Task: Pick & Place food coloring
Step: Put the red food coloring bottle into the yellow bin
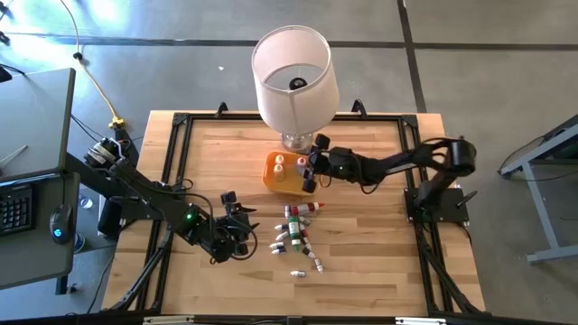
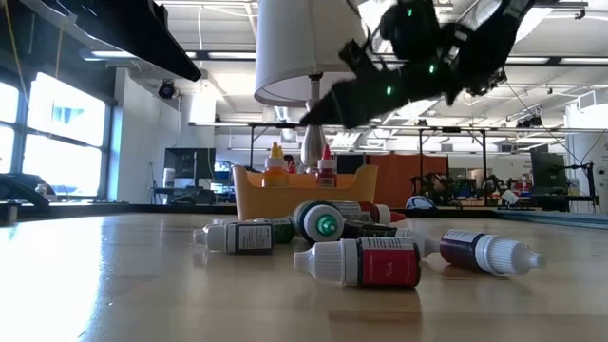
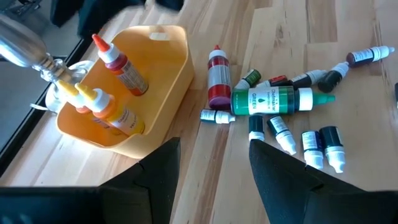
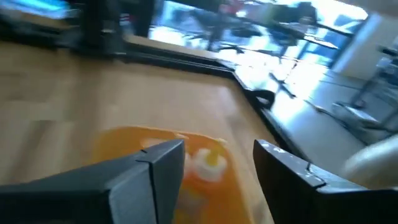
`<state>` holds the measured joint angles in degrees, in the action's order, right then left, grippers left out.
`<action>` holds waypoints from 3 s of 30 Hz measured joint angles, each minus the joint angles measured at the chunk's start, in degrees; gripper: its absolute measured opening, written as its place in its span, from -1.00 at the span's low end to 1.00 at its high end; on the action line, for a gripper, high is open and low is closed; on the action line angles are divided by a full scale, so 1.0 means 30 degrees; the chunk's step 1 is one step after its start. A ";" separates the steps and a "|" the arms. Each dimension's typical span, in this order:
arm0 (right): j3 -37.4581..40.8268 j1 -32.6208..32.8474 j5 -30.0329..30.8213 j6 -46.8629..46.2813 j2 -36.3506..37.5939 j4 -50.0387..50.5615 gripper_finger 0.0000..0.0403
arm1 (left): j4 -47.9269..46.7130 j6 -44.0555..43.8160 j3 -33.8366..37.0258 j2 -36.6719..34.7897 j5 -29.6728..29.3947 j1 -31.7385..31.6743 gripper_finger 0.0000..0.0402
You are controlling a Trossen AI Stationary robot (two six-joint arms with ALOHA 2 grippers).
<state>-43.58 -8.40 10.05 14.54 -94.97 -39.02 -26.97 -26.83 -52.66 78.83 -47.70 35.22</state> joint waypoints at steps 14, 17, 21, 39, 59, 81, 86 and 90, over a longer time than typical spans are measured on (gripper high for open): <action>-0.1706 0.6858 -0.1939 -0.3293 0.2005 1.3306 -0.19 | 0.0389 -0.0469 0.0000 0.0000 0.0223 0.0000 -0.06; -0.0606 0.7505 -0.0883 -0.3697 0.1992 1.2879 -0.12 | 0.0389 -0.0517 0.0000 0.0000 0.0224 0.0000 -0.06; 0.1206 0.7695 -0.0458 -0.4499 0.2000 1.1823 -0.01 | 0.0591 -0.0639 0.0000 0.0000 0.0224 0.0000 -0.06; 0.6085 0.3331 -0.3446 -0.3122 0.2000 0.3264 0.15 | 0.1513 -0.0663 -0.0015 0.0000 -0.0384 0.0000 -0.06; 0.6045 0.2752 -0.4823 -0.2514 -0.2583 -0.1647 0.14 | 0.1438 -0.0055 -0.0015 0.0000 -0.0949 0.0000 -0.06; 0.6056 0.3435 -0.5855 -0.1835 -0.1322 -0.2595 -0.38 | 0.1059 -0.0007 -0.0007 0.0000 -0.0982 0.0000 -0.06; 0.5643 0.4404 -0.3868 -0.1537 0.1688 0.0039 -0.44 | 0.0936 0.0000 -0.0007 0.0000 -0.0898 0.0000 -0.06; 0.2819 0.5206 -0.0433 0.0153 0.3950 0.7852 -0.44 | 0.0950 0.0535 -0.0007 0.0000 -0.0949 0.0000 -0.06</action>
<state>-35.12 7.22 8.75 15.00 -83.12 -15.47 -24.12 -25.22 -52.69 78.83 -50.54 35.22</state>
